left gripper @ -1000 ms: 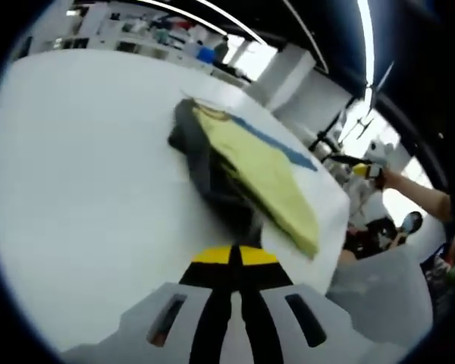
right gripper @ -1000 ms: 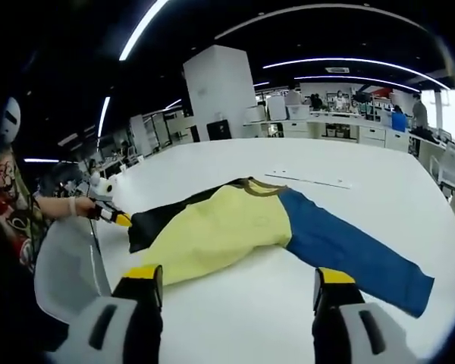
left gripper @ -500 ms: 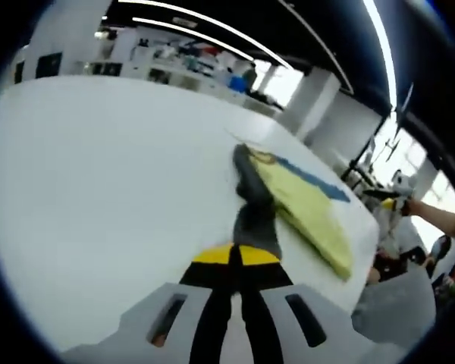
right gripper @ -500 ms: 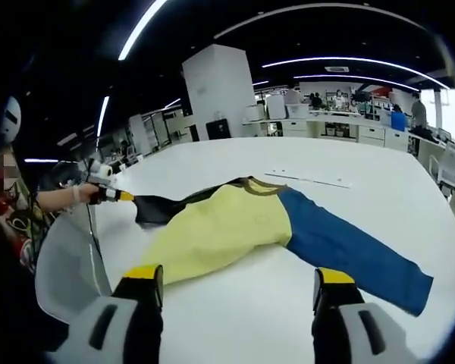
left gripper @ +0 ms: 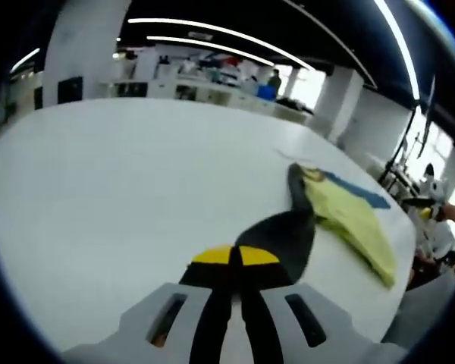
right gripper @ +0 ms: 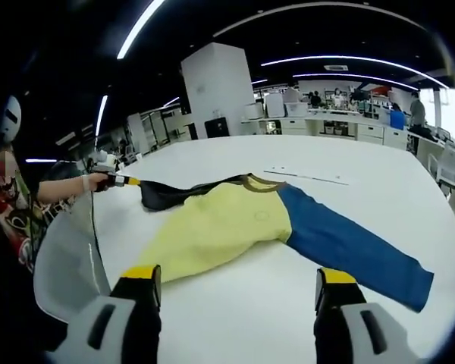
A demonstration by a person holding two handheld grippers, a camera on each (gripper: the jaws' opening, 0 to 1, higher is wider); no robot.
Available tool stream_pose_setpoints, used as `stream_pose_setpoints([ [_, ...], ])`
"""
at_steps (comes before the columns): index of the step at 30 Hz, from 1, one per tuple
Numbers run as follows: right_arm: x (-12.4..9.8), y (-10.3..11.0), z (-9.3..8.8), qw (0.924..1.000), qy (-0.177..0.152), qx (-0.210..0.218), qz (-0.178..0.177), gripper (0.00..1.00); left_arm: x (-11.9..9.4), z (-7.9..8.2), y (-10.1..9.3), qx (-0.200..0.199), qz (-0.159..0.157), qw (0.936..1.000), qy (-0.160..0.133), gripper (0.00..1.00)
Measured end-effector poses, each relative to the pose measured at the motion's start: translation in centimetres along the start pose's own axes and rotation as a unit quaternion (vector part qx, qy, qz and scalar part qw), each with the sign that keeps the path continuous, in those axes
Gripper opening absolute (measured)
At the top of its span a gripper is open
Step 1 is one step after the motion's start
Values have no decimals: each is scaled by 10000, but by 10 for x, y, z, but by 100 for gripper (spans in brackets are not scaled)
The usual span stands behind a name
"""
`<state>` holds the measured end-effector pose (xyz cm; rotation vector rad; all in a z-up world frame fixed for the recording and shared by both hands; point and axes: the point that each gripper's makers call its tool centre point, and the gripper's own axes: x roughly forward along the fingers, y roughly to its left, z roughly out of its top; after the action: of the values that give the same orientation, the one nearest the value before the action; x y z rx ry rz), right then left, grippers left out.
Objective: Fold the garment on the visible template until the final outline fits inside the template.
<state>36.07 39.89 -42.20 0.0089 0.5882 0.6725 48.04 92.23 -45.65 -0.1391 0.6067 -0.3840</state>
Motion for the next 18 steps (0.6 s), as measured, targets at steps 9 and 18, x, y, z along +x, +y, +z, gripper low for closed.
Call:
stream_pose_setpoints([
  [9, 1, -2, -6, 9999, 76, 74, -48, 84, 25, 19, 43, 177, 417, 9989, 80, 0],
  [18, 2, -6, -6, 9998, 27, 76, -160, 86, 56, 27, 74, 246, 655, 9973, 238, 0],
])
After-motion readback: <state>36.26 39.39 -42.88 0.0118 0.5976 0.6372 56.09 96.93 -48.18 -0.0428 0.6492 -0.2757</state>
